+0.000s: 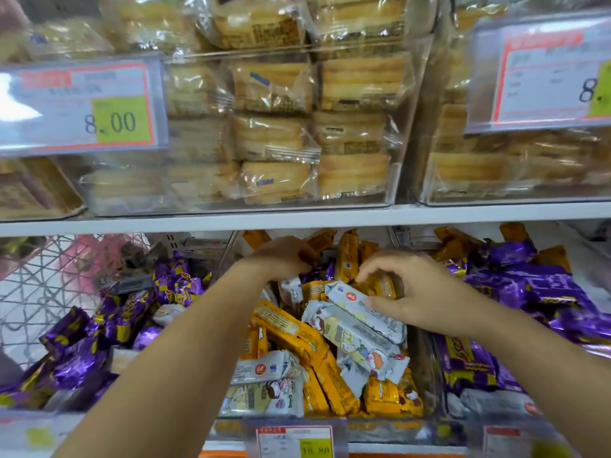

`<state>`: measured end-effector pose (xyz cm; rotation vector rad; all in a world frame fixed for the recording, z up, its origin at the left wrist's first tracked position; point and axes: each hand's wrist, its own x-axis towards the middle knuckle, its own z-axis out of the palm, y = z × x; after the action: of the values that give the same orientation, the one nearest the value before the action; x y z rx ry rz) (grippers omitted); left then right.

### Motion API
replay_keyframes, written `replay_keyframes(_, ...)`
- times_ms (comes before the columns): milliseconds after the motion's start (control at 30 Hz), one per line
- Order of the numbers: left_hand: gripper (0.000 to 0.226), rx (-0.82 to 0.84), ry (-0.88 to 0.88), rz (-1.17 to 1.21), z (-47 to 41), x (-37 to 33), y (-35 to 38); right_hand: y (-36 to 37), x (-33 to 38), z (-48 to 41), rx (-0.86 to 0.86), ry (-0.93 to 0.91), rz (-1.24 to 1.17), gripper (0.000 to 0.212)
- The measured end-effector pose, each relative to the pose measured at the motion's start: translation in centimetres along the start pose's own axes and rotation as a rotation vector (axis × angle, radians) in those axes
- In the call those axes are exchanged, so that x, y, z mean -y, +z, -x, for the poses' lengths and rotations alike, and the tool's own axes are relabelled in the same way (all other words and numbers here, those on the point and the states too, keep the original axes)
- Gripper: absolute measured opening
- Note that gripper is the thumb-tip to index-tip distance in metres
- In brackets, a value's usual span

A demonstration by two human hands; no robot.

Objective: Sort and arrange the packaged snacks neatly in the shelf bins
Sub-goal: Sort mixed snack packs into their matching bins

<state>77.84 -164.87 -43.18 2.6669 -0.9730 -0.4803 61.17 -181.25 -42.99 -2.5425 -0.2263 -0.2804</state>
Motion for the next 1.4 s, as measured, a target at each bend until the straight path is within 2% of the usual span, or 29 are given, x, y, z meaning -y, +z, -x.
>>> replay_keyframes(233, 0.063, 0.122, -0.003, -0.103, -0.5, -0.5, 0.1, 0.6, -0.5, -0.2, 0.024, 0.035, -0.036, 0.029)
replay_keyframes(433, 0.052, 0.132, 0.008, -0.148, -0.9, -0.6, 0.0, 0.8, -0.4, -0.1, 0.020, 0.070, -0.062, 0.027)
replay_keyframes(633, 0.032, 0.163, 0.028, -0.052, -0.5, -0.6, 0.2, 0.7, -0.4, 0.1, 0.016, 0.064, -0.048, 0.018)
replay_keyframes(833, 0.041, 0.248, 0.008, -0.315, -0.5, -2.0, 0.2, 0.7, -0.4, 0.2, 0.013, 0.071, -0.063, 0.015)
replay_keyframes(967, 0.037, 0.232, -0.007, -0.359, -0.9, -2.0, 0.4, 0.7, -0.3, 0.2, 0.005, 0.067, -0.044, 0.012)
replay_keyframes(1167, 0.015, 0.130, 0.032, -0.205, -1.7, -0.5, 0.7, 0.7, -0.4, 0.2, -0.013, 0.076, -0.024, 0.014)
replay_keyframes(1333, 0.014, 0.051, 0.050, -0.212, -1.3, 0.0, 0.7, 0.7, -0.4, 0.2, -0.009, 0.077, -0.023, 0.015)
replay_keyframes(1400, 0.016, -0.031, 0.056, -0.270, -0.6, 0.0, 0.9, 0.7, -0.3, 0.3, -0.014, 0.071, -0.022, 0.015)
